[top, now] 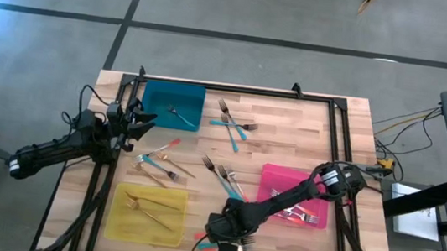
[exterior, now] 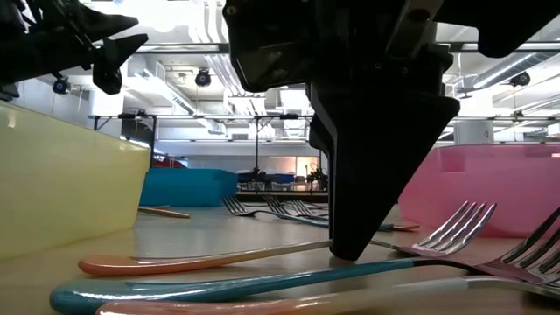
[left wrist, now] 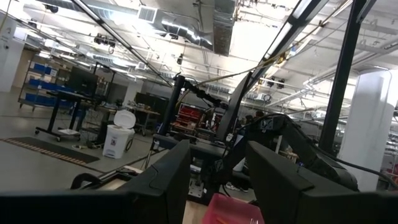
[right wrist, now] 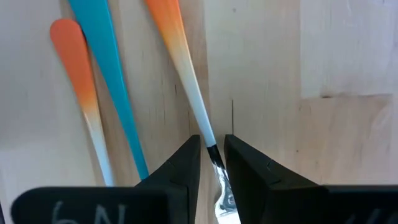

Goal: Sort silverware by color (type)
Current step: Put the orange fork into the red bin

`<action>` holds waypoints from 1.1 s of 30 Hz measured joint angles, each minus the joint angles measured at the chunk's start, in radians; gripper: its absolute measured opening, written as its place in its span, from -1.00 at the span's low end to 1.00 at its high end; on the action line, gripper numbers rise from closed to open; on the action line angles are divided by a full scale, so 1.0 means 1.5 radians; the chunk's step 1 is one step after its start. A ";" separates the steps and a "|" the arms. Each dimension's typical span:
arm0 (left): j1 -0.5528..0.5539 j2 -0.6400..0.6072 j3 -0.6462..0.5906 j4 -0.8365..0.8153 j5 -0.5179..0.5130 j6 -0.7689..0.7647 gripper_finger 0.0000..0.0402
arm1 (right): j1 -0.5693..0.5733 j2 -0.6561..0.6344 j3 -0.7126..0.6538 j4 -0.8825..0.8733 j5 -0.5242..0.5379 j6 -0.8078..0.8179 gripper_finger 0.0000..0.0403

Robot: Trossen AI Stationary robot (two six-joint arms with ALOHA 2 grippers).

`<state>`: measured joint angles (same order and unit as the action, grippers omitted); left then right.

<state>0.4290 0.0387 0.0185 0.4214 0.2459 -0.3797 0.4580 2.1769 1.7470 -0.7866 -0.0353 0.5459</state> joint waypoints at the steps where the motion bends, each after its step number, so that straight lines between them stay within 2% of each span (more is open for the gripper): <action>1: 0.000 0.000 0.000 0.000 0.000 0.000 -0.30 | 0.000 0.000 0.000 -0.001 0.000 -0.001 -0.67; 27: 0.000 0.000 0.000 0.000 0.000 0.000 -0.30 | -0.009 -0.006 -0.003 -0.023 -0.012 -0.017 -0.68; 33: 0.000 0.000 0.000 0.000 0.000 0.000 -0.30 | -0.015 -0.006 -0.003 -0.017 -0.020 -0.015 -0.57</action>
<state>0.4290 0.0387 0.0183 0.4217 0.2459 -0.3794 0.4354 2.1677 1.7432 -0.8120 -0.0647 0.5228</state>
